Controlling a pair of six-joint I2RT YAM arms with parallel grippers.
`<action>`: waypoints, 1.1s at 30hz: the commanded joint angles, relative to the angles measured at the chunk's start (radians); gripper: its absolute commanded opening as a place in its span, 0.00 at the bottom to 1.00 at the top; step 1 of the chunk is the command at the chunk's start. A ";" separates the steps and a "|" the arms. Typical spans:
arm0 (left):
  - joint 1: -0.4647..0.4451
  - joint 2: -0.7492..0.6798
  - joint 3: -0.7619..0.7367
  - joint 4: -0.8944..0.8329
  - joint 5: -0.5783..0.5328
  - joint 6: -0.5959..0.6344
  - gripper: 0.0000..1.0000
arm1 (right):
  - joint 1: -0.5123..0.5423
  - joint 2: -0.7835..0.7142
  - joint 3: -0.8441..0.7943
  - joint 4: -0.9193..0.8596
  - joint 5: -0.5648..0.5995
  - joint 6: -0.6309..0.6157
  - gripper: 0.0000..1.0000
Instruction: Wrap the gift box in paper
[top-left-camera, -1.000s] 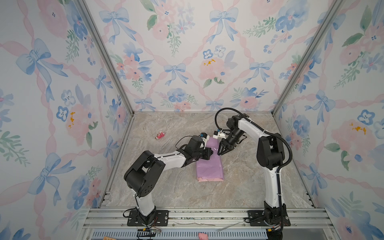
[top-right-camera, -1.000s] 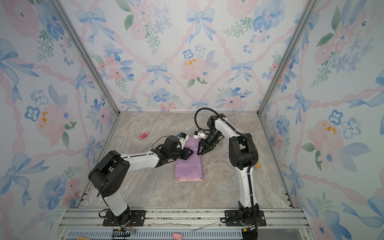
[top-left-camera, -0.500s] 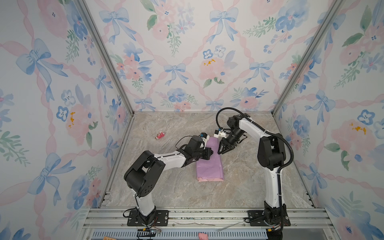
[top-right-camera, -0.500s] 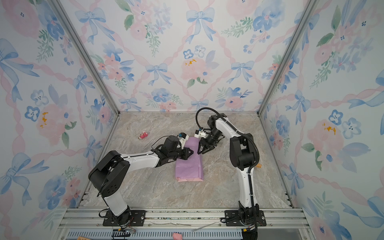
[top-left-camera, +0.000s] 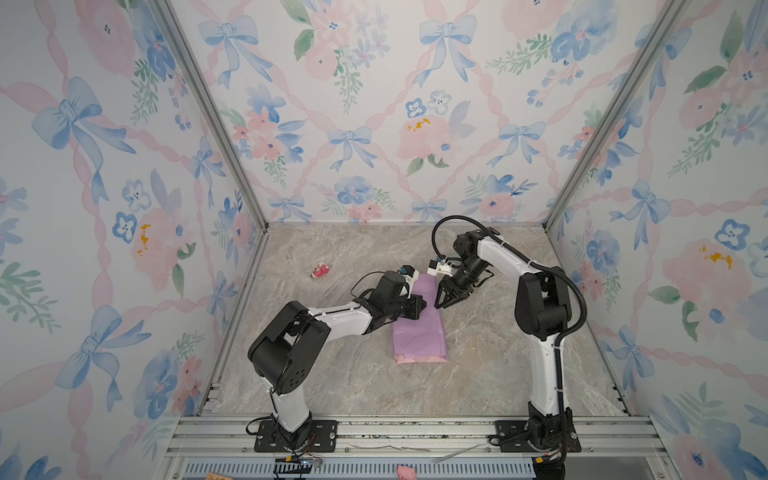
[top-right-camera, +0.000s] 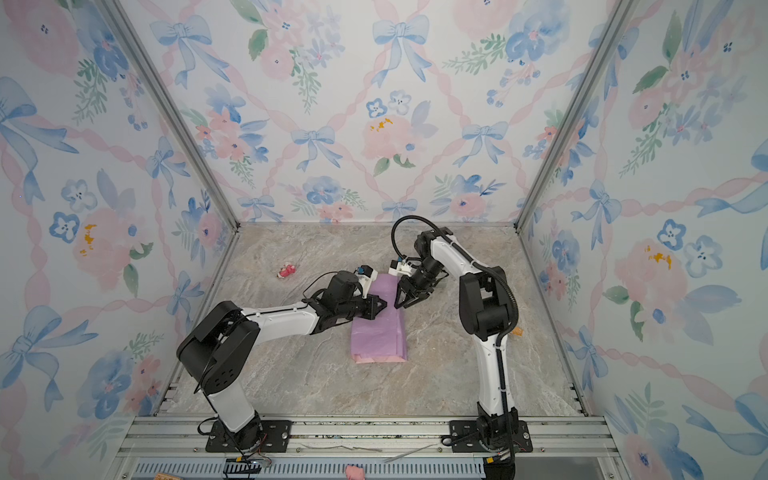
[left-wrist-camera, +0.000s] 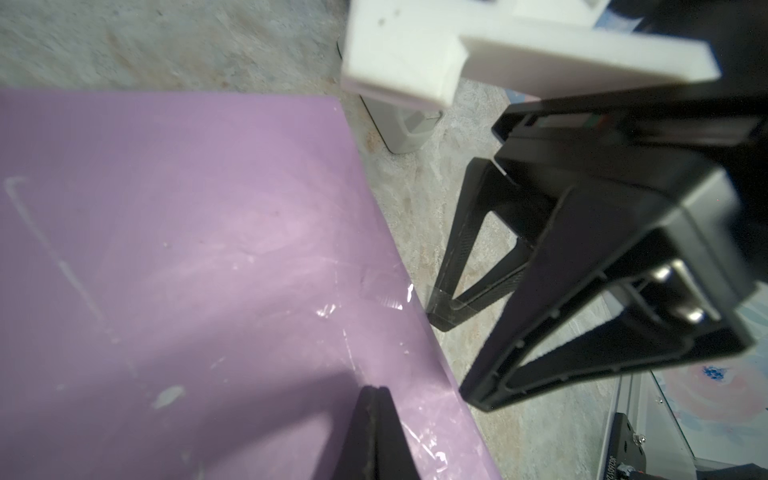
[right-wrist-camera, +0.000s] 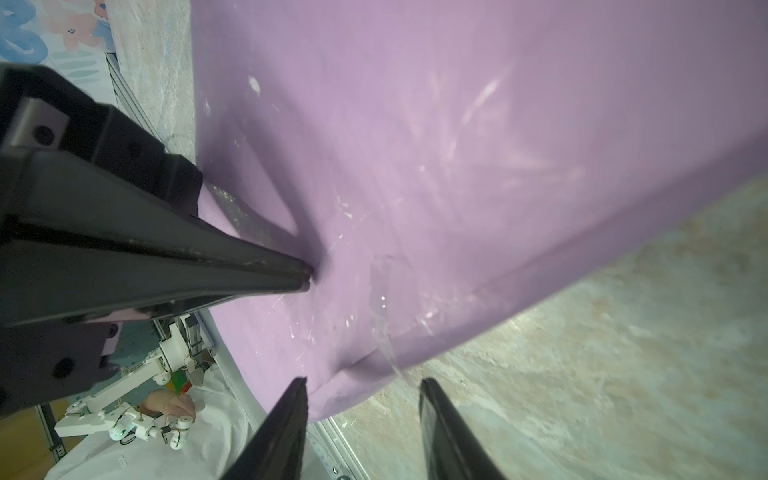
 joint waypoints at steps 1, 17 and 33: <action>-0.008 0.005 0.005 -0.005 0.014 0.012 0.05 | 0.008 0.008 -0.004 0.009 -0.007 0.016 0.47; -0.010 0.004 0.016 0.002 0.018 0.010 0.05 | 0.018 0.008 -0.015 0.028 -0.003 0.039 0.45; -0.011 0.005 0.029 0.012 0.023 0.009 0.06 | 0.022 -0.002 -0.030 0.047 -0.005 0.060 0.39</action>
